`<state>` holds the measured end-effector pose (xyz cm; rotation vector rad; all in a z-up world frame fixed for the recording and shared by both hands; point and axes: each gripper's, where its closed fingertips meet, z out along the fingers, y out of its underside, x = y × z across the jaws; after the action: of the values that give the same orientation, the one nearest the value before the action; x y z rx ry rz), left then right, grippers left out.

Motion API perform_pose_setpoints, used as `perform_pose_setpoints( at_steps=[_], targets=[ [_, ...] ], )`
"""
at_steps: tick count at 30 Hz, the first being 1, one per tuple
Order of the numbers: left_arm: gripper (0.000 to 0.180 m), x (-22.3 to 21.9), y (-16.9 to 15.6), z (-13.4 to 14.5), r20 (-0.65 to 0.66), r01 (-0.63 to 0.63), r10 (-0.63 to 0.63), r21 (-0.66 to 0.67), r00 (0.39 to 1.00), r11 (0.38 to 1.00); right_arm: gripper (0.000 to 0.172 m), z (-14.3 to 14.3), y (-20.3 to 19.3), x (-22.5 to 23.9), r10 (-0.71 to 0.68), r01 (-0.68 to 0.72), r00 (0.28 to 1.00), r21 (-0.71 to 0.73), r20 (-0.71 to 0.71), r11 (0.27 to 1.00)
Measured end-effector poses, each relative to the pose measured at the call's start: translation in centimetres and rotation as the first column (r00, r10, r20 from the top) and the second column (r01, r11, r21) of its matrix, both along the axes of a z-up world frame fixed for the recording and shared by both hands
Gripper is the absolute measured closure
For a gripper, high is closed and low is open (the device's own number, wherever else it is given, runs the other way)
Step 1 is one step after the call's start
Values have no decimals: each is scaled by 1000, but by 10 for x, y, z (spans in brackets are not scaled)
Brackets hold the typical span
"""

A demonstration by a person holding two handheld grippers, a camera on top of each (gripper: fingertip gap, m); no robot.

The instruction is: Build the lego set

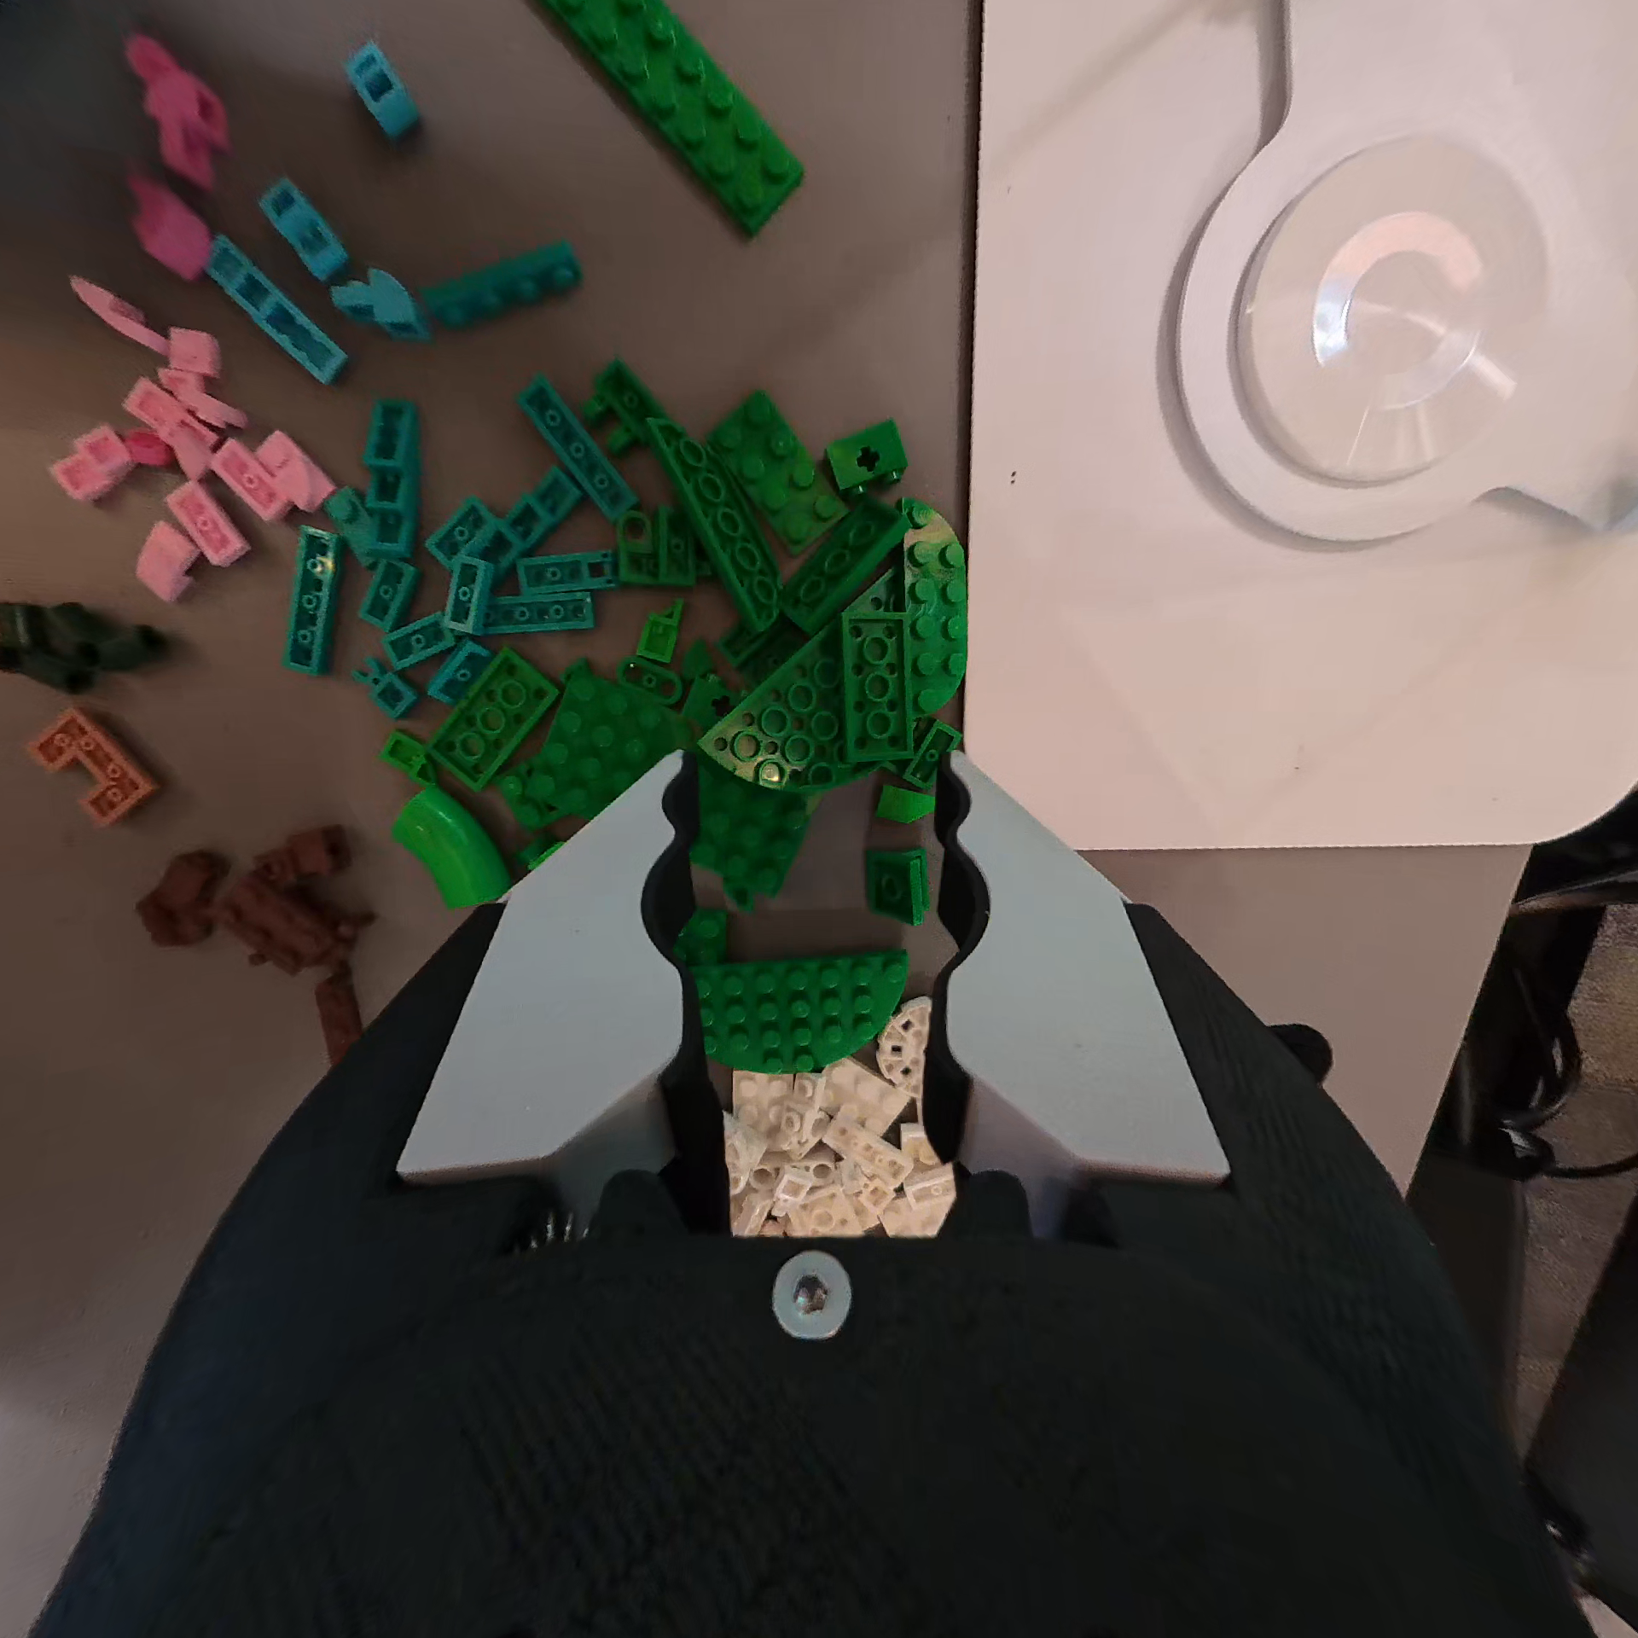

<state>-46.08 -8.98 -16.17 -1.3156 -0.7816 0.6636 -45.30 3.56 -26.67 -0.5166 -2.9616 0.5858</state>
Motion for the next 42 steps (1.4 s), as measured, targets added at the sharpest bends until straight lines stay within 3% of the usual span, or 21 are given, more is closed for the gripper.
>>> perform_pose_setpoints(
  at_steps=[3,7,13,19,24,29,33,42],
  targets=[
    [154,0,-1,1,0,-2,2,6,1000,1000,121,-5,-2,1,-5,5,999,2,32,1000],
    [154,0,-1,1,-2,0,0,5,1000,1000,144,-7,2,2,13,-14,999,12,31,1000],
    [154,1,0,2,-3,1,-1,5,1000,1000,162,-7,13,9,51,-51,999,41,17,998],
    [154,1,1,1,-5,2,-2,-2,1000,1000,119,6,-5,-1,-121,127,991,-98,56,987],
    [154,0,0,1,-3,-1,1,1,1000,1000,109,4,-19,0,-337,394,889,-142,309,908],
    [154,0,0,1,-3,-1,1,1,1000,1000,110,0,-5,-17,-420,446,881,-86,220,891],
    [154,0,0,1,-3,-1,1,0,1000,1000,121,-5,-6,-9,-398,425,880,-60,259,903],
    [154,0,0,2,-4,-2,2,4,1000,1000,161,0,9,-11,-381,396,905,-49,187,917]
  ],
)
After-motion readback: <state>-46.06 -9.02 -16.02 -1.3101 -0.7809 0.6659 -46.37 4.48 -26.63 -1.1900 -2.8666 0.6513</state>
